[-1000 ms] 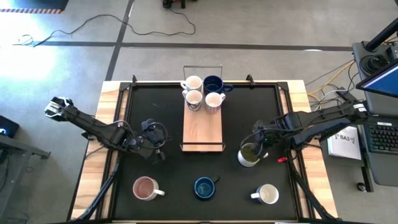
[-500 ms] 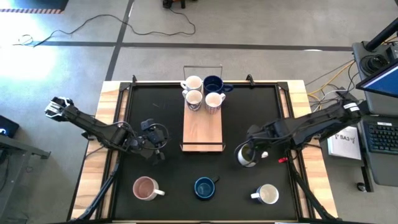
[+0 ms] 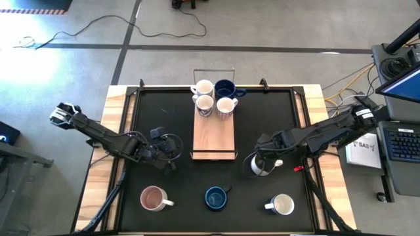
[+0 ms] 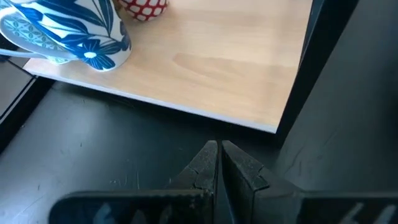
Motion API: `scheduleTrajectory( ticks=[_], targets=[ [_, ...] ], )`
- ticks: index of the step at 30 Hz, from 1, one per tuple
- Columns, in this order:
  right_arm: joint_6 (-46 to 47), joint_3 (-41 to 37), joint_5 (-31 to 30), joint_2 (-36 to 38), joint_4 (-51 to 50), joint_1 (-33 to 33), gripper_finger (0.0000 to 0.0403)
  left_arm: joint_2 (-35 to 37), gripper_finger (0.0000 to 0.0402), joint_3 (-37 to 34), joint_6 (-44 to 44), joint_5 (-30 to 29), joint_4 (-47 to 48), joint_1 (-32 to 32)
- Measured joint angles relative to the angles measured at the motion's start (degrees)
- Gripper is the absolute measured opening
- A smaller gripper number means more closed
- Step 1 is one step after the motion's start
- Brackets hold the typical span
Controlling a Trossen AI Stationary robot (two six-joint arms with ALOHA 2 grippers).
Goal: Place coffee mugs
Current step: Put the white mug on the shelf
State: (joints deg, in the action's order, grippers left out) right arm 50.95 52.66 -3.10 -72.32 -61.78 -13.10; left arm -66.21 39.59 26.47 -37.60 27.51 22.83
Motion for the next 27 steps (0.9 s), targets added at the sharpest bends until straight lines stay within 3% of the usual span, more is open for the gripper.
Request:
scheduleTrajectory(
  ticks=[6,14,27],
  targets=[
    [-1.04,-0.29,-0.08,-0.95,0.18,0.00,0.0093,-0.77,0.0004,0.00,0.06,0.00,1.29,0.00],
    [-0.71,-2.49,-1.56,-0.94,0.88,0.00,0.0020,0.15,0.0004,0.00,3.61,0.02,3.94,0.01],
    [-1.52,0.73,-1.57,5.50,-0.67,2.66,0.0014,0.10,0.0004,0.00,4.29,0.04,3.97,0.02]
  ],
)
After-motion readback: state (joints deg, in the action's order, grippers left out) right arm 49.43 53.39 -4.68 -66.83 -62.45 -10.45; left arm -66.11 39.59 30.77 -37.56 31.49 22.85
